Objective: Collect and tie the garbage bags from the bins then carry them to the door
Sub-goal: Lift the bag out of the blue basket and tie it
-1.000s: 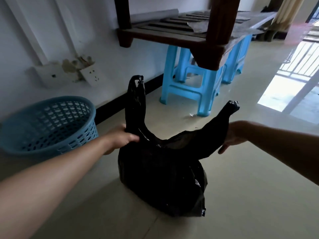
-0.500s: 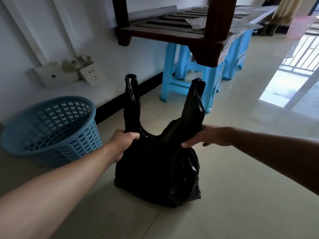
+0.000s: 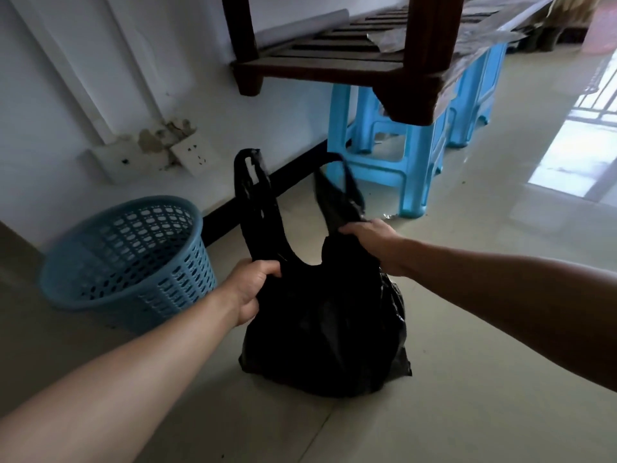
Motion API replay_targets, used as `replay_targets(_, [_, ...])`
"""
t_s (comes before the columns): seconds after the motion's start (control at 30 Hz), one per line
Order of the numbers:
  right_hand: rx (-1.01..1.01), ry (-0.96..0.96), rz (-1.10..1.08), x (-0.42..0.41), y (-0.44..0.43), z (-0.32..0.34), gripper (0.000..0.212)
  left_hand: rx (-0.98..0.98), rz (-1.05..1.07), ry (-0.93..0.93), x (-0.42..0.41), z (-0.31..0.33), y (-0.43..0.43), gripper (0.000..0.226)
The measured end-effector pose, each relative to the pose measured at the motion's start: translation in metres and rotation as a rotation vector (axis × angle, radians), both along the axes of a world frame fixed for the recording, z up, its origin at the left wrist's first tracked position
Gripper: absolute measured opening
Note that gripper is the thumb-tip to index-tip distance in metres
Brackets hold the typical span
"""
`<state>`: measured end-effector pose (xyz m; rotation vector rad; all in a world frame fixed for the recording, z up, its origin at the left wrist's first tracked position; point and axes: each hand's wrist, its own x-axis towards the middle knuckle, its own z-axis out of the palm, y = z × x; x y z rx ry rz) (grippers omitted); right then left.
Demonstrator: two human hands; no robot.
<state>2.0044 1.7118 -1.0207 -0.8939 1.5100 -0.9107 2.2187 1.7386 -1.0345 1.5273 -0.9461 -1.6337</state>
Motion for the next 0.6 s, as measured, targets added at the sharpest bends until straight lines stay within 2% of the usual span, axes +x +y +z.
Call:
replay_targets(0.13, [-0.003,-0.272,-0.328,-0.010,-0.008,0.017,0.011,0.040,0.076,0.088,0.005,0.001,-0.003,0.030])
replay_targets(0.2, [-0.025,-0.292,-0.396,-0.015,-0.012,0.027,0.011,0.054,0.073,0.098,0.003,0.003,-0.005,0.033])
replay_targets(0.3, [-0.074,-0.323,-0.460,-0.022,-0.016,0.042,0.011,0.101,0.041,0.093,-0.005,0.010,-0.004,0.026])
replay_targets(0.43, [-0.081,-0.589,-0.343,-0.027,-0.018,0.057,0.023,0.133,-0.007,0.202,-0.017,0.014,-0.004,0.044])
replay_targets(0.53, [-0.083,-0.696,-0.275,-0.031,-0.019,0.065,0.028,0.151,0.006,0.252,-0.016,0.021,-0.003,0.028])
replay_targets(0.6, [-0.078,-0.719,-0.242,-0.036,-0.019,0.069,0.031,0.109,0.038,0.299,-0.010,0.025,-0.007,0.026])
